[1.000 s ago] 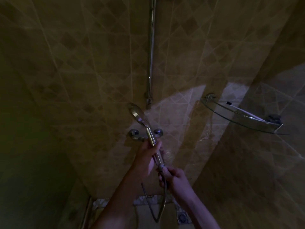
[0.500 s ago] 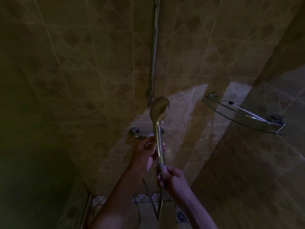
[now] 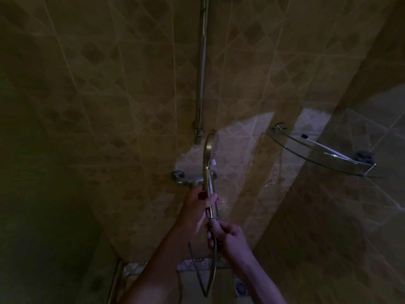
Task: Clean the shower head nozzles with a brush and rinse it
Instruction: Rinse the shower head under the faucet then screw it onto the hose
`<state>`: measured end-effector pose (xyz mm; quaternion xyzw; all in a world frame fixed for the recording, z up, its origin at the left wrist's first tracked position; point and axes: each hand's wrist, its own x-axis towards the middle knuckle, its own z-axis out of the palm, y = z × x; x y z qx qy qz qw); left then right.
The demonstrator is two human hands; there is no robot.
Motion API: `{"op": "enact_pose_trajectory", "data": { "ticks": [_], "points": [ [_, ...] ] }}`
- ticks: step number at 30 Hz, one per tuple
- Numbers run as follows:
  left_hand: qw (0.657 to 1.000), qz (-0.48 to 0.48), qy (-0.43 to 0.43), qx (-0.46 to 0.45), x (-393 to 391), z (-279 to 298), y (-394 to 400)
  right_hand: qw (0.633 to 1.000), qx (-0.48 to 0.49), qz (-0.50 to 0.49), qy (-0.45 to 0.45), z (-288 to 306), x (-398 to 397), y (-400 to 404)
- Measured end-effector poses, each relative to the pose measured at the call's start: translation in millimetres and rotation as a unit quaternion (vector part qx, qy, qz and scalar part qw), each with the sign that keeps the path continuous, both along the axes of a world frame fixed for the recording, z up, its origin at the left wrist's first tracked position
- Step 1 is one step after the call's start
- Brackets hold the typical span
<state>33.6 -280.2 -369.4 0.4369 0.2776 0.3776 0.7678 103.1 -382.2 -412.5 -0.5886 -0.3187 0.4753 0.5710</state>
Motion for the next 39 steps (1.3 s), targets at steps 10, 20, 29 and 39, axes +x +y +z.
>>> {"op": "enact_pose_trajectory", "data": {
  "ticks": [10, 20, 29, 39],
  "points": [
    [0.989, -0.039, -0.108, -0.09, -1, 4, 1, 1.0, 0.007, 0.001, -0.009, 7, 7, 0],
    [1.0, 0.006, -0.029, 0.004, -4, -3, 5, 1.0, -0.02, -0.008, -0.013, 6, 6, -3],
    [0.994, -0.007, -0.087, -0.059, -3, -3, 8, 1.0, -0.009, 0.0, 0.011, 12, 2, -4],
    [1.0, 0.017, -0.004, 0.024, 9, -3, 4, 1.0, -0.003, 0.003, 0.027, 13, 5, -5]
  ]
}}
